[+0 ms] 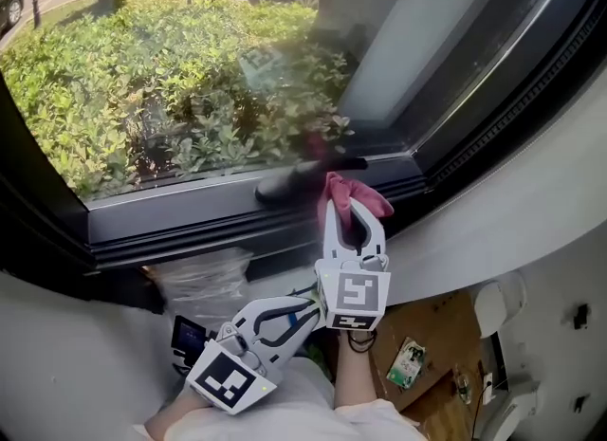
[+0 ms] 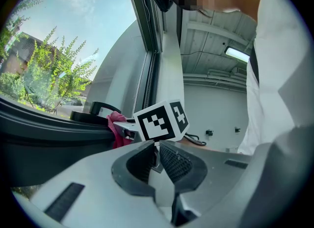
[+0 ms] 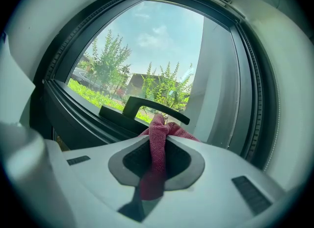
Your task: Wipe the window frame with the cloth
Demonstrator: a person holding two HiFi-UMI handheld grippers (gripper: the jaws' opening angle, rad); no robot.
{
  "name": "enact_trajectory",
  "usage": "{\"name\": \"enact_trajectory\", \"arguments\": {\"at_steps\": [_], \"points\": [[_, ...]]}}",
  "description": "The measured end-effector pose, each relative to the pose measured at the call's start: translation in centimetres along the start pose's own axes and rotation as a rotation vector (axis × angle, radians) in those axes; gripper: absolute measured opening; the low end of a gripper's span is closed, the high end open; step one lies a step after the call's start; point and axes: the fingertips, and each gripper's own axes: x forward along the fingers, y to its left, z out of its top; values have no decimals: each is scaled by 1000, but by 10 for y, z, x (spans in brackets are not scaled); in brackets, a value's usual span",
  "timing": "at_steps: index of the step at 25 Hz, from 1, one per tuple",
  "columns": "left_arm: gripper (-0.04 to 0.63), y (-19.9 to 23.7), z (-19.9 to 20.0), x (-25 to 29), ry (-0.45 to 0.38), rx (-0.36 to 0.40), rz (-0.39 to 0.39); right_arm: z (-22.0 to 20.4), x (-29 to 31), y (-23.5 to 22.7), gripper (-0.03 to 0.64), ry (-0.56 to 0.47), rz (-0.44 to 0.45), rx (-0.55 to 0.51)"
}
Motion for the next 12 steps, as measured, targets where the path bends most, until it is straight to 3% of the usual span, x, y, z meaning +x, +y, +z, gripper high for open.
{"name": "enact_trajectory", "arguments": {"at_steps": [12], "points": [[41, 3, 1, -2, -7, -9, -1, 4, -6, 15, 60, -5, 56, 9]]}}
